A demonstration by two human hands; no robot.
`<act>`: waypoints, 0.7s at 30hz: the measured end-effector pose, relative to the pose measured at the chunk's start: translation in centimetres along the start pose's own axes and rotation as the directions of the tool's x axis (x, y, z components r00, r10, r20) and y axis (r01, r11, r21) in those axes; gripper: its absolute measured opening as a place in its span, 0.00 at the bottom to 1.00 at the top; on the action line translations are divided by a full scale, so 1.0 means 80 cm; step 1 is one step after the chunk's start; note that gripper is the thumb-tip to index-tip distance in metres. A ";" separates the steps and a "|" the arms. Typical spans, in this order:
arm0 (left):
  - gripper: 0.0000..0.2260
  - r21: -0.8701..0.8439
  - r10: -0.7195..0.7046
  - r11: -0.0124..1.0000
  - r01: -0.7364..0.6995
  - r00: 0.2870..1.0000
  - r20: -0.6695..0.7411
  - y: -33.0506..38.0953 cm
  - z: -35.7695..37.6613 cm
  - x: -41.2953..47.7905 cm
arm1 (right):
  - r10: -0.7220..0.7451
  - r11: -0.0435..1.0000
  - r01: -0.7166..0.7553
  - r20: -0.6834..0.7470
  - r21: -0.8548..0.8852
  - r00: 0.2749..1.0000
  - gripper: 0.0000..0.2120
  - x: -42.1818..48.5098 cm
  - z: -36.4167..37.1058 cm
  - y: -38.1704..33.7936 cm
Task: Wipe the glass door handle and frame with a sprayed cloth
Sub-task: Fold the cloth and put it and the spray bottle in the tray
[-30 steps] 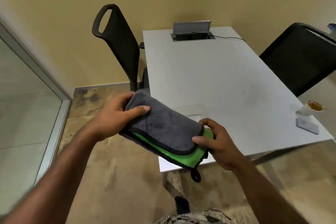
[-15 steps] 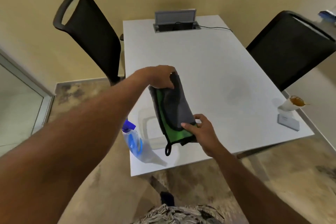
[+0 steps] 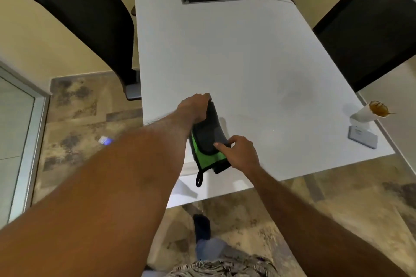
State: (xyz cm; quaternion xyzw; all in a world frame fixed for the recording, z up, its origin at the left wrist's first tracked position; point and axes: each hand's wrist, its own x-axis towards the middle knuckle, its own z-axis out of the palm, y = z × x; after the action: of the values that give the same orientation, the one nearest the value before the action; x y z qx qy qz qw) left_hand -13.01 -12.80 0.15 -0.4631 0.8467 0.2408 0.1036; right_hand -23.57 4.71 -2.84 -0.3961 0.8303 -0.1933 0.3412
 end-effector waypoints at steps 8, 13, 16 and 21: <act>0.24 0.013 0.075 0.997 -0.074 0.990 -0.122 0.006 0.038 0.003 | -0.352 0.848 0.266 -0.112 -0.459 0.929 0.28 0.016 0.011 -0.009; 0.24 0.114 0.111 0.989 -0.093 0.981 -0.162 0.004 0.059 0.002 | -0.570 0.627 0.526 0.122 -0.575 0.812 0.14 0.036 0.016 -0.017; 0.27 0.037 0.072 0.997 -0.065 0.966 -0.248 -0.001 0.075 -0.009 | -0.526 0.627 0.526 0.186 -0.574 0.830 0.16 0.047 0.022 -0.015; 0.14 -0.275 -0.235 0.952 0.136 0.901 -0.365 -0.006 0.115 -0.072 | -0.509 0.620 0.522 0.207 -0.585 0.836 0.19 0.051 0.031 -0.014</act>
State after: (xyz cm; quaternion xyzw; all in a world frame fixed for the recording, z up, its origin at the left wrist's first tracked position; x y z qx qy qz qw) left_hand -9.85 -4.14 -5.65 -0.5902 0.7658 0.2335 -0.1034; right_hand -23.03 0.70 -5.56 -0.7084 0.6937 0.0052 0.1304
